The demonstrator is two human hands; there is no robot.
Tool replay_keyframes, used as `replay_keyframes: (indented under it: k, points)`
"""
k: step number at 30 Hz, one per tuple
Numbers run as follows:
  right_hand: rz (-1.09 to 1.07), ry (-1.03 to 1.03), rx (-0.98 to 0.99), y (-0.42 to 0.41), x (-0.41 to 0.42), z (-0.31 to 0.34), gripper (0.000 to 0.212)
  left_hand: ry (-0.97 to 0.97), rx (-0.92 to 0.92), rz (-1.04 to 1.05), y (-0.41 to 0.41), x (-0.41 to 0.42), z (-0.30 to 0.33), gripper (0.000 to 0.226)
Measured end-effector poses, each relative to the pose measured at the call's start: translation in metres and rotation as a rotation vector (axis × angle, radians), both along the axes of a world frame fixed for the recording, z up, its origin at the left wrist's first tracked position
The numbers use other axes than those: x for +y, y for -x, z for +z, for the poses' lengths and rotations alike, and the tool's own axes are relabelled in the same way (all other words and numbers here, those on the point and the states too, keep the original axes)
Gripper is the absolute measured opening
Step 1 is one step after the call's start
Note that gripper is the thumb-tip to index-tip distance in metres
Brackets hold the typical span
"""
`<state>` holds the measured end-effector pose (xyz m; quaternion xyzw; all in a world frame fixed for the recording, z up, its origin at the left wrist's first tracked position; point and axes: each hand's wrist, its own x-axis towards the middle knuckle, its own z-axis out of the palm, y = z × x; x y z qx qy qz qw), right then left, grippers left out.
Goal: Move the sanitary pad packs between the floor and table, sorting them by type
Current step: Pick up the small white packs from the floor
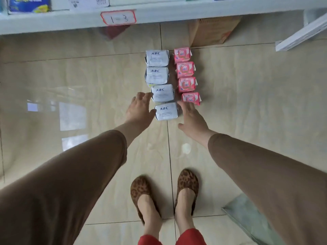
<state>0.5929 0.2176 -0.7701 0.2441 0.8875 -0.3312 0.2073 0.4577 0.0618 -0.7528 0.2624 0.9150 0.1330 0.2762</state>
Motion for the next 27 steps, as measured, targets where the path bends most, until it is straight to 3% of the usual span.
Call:
replay_keyframes:
  k: [6, 17, 22, 27]
  points:
    - [0.048, -0.024, 0.039, 0.015, -0.002, -0.050, 0.076, 0.048, 0.052, -0.008, 0.019, 0.037, -0.050, 0.059]
    - [-0.054, -0.003, 0.107, 0.016, -0.024, -0.098, 0.062, 0.111, 0.102, 0.022, 0.022, 0.047, -0.092, 0.068]
    - [-0.080, 0.078, 0.065, -0.001, -0.023, -0.066, 0.057, 0.028, 0.011, 0.071, 0.016, 0.024, -0.066, 0.057]
    - [-0.143, 0.220, 0.047, -0.016, -0.020, 0.027, 0.056, -0.032, -0.031, 0.123, 0.019, -0.010, 0.015, 0.057]
